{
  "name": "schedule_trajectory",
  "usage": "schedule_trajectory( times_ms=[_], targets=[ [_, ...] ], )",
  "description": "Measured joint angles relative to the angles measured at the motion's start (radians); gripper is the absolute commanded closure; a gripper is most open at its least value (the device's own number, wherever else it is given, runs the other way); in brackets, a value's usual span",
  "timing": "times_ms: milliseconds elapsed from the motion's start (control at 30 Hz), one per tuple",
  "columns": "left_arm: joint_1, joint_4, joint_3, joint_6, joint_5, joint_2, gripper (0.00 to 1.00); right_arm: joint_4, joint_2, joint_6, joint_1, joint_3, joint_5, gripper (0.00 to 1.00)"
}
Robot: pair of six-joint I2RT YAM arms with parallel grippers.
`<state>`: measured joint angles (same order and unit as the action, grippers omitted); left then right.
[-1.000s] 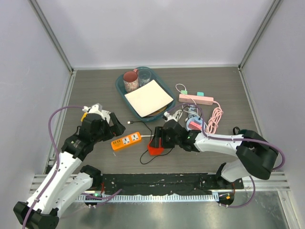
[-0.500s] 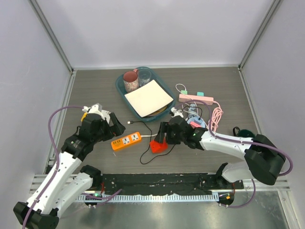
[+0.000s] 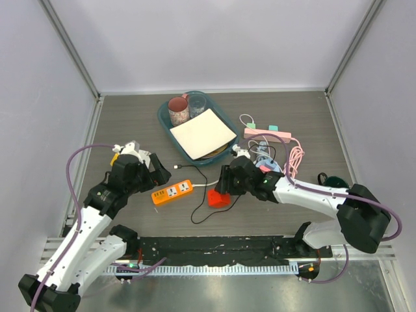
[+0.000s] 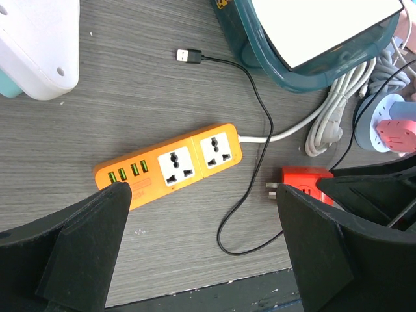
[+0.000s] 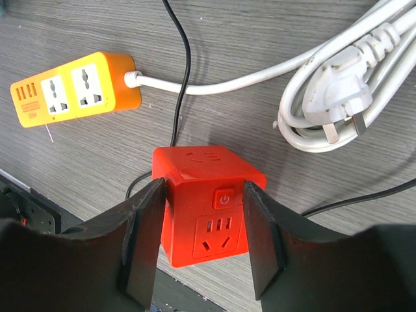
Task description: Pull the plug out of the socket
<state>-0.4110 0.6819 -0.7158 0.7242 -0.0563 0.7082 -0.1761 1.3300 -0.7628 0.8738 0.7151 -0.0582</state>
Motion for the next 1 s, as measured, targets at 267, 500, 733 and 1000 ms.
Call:
schedule_trajectory(
  times_ms=[267, 500, 733, 1000],
  targets=[
    [0.0, 0.0, 0.0, 0.0, 0.0, 0.003, 0.0, -0.019, -0.044, -0.008, -0.001, -0.026, -0.002, 0.49],
    [0.0, 0.0, 0.0, 0.0, 0.0, 0.003, 0.0, 0.025, -0.047, -0.043, -0.003, -0.08, 0.037, 0.55],
    [0.0, -0.004, 0.0, 0.0, 0.0, 0.006, 0.0, 0.037, -0.034, -0.044, -0.003, -0.07, 0.088, 0.56],
    [0.0, -0.003, 0.0, 0.002, 0.011, 0.01, 0.03, -0.071, -0.031, 0.042, -0.019, 0.092, 0.018, 0.56]
  ],
)
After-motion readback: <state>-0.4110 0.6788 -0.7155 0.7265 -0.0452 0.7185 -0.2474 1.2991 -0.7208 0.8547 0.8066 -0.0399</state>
